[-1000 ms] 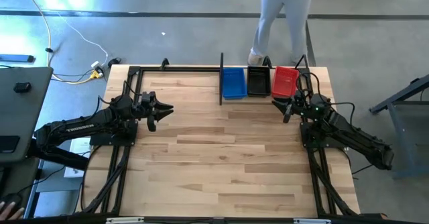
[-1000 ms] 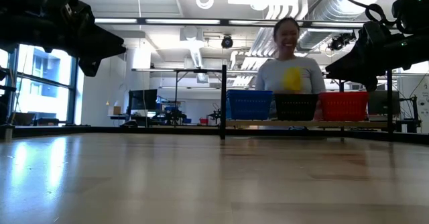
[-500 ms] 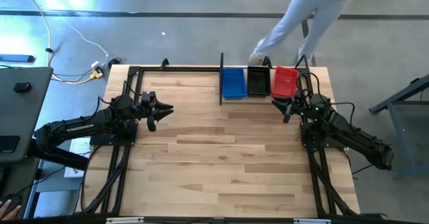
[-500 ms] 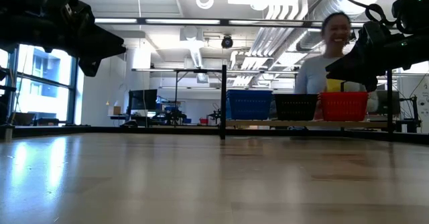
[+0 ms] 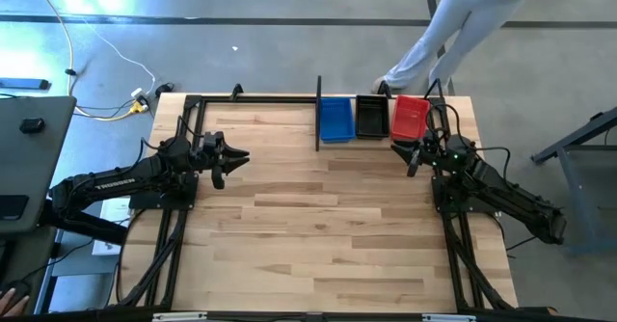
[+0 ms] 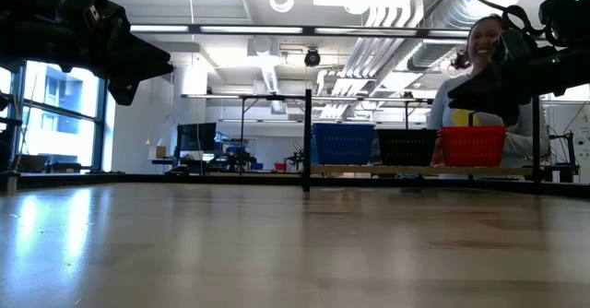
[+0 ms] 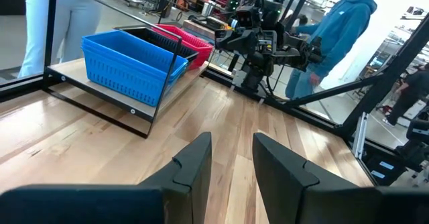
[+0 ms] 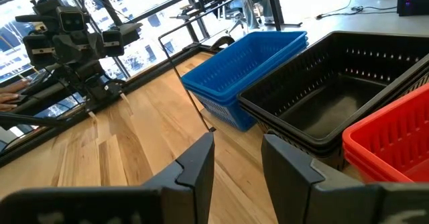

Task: Stack baskets on shelf by color
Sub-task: Return to Home Position

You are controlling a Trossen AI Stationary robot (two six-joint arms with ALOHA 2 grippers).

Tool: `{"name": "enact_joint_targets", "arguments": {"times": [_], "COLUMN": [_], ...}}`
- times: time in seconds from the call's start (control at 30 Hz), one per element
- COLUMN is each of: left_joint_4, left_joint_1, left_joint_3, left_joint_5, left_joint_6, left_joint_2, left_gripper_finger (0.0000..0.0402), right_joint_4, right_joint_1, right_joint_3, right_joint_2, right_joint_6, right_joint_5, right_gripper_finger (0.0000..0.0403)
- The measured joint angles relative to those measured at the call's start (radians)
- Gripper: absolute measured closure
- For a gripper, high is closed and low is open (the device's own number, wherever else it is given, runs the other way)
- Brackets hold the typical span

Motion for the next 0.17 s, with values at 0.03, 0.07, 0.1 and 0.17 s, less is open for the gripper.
{"name": "enact_joint_targets", "arguments": {"times": [0.03, 0.07, 0.1, 0.17], "left_joint_4": [0.0, 0.0, 0.0, 0.0], "left_joint_1": [0.0, 0.0, 0.0, 0.0], "left_joint_3": [0.0, 0.0, 0.0, 0.0], "left_joint_5": [0.0, 0.0, 0.0, 0.0], "left_joint_6": [0.0, 0.0, 0.0, 0.0], "left_joint_2": [0.0, 0.0, 0.0, 0.0], "left_gripper_finger": [0.0303, 0.0303, 0.0303, 0.0303], "right_joint_4": [0.0, 0.0, 0.0, 0.0], "right_joint_1": [0.0, 0.0, 0.0, 0.0], "right_joint_3": [0.0, 0.0, 0.0, 0.0], "right_joint_2": [0.0, 0.0, 0.0, 0.0], "right_joint_6": [0.0, 0.0, 0.0, 0.0], "right_joint_5": [0.0, 0.0, 0.0, 0.0], "right_gripper_finger": [0.0292, 0.0292, 0.0292, 0.0292]}}
